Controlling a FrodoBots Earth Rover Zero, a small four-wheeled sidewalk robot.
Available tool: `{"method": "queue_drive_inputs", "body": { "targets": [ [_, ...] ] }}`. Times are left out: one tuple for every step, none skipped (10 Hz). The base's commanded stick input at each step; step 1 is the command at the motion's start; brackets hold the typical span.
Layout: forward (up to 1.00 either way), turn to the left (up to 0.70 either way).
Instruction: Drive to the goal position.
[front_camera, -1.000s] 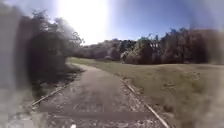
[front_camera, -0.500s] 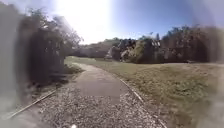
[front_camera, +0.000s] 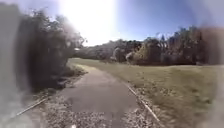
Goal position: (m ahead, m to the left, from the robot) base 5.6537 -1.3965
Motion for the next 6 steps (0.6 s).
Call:
{"method": "queue_drive_inputs", "body": {
  "targets": [
    [1.0,0.0],
    [1.0,0.0],
    [1.0,0.0],
    [1.0,0.0],
    [1.0,0.0],
    [1.0,0.0]
  ]
}}
